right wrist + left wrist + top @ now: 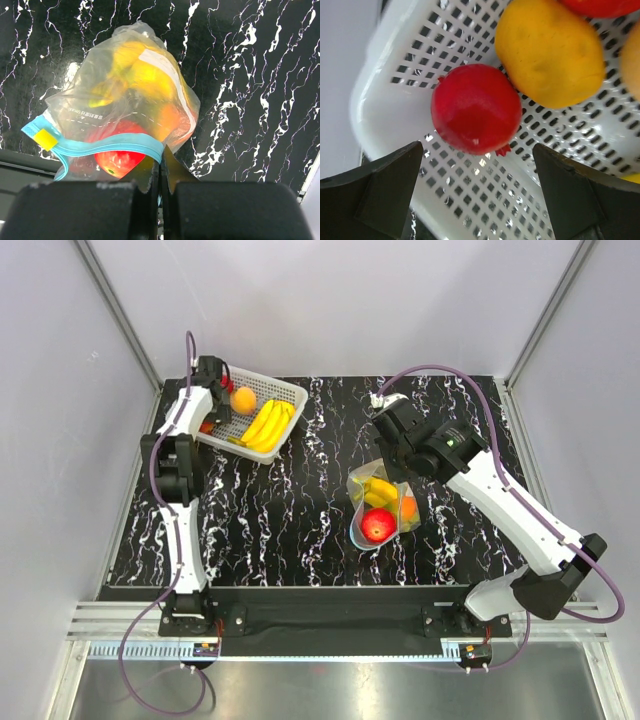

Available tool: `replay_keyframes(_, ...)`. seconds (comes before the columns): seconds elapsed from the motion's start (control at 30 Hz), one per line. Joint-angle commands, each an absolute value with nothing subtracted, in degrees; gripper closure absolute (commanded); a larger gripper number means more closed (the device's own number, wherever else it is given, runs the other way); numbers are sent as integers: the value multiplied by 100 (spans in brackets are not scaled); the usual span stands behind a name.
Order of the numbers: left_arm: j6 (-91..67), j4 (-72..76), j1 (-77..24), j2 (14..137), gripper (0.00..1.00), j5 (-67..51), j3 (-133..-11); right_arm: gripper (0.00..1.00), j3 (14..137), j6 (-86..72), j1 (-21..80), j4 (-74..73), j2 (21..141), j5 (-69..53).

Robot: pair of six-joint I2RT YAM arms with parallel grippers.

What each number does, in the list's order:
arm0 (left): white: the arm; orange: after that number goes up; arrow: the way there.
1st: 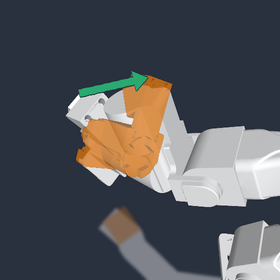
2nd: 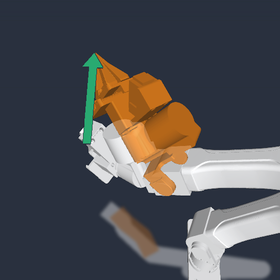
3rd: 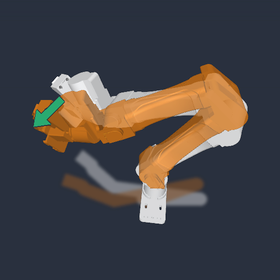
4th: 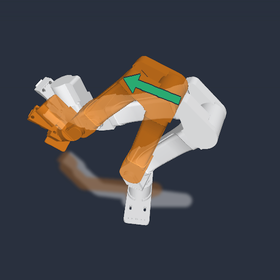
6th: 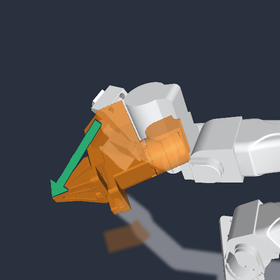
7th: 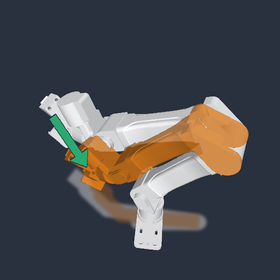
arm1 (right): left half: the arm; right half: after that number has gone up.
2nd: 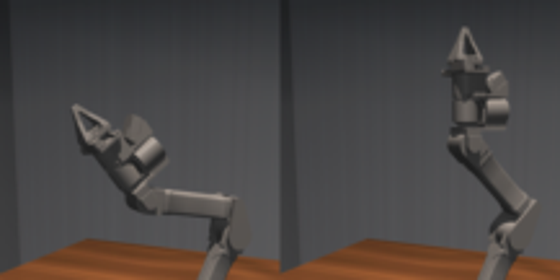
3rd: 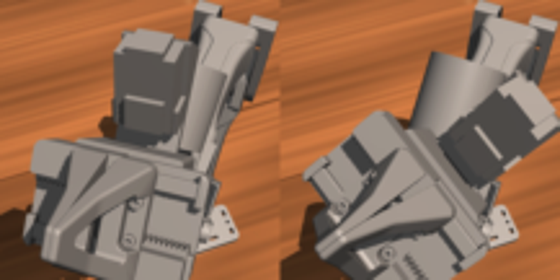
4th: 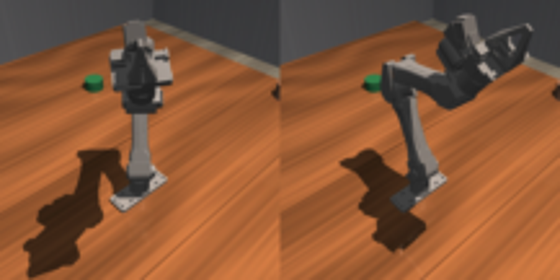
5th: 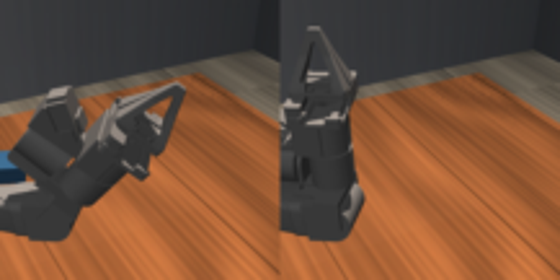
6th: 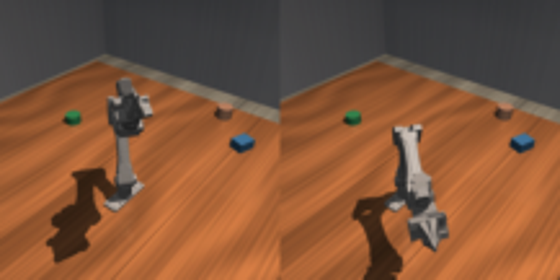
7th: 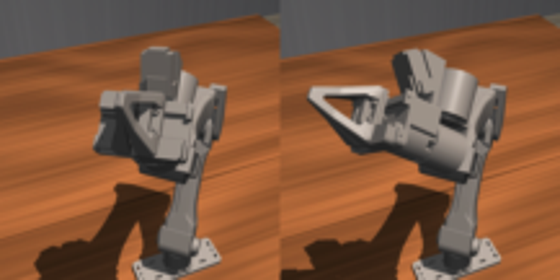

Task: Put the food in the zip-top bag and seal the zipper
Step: Pick up the fake fruit from the bin.

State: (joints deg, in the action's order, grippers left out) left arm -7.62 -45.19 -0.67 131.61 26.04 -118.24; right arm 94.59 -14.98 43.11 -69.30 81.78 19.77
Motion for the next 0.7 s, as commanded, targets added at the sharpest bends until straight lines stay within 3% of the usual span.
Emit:
replay_keyframes(0.0, -483, -4368, 245, 13376, 1, 2471, -11866, 100, 9545, -1397, 4289, -6741, 8042, 1890)
replay_keyframes(0.17, -580, -4482, 316, 13632, 6, 2251, -12058, 100, 9554, -1406, 4289, -6741, 8077, 1889)
replay_keyframes(0.2, -632, -4509, 325, 13588, 11, 2163, -12111, 100, 9545, -1415, 4289, -6741, 8068, 1898)
replay_keyframes(0.23, -694, -4448, 325, 13527, 26, 2093, -12146, 100, 9554, -1424, 4280, -6759, 8068, 1907)
replay_keyframes(0.33, -834, -4246, 325, 13019, 41, 1724, -12085, 100, 9554, -1441, 4280, -6785, 8086, 1951)
replay_keyframes(0.67, -1318, -4026, 316, 11762, 42, 1195, -12068, 100, 9624, -1494, 4289, -6864, 8157, 1925)
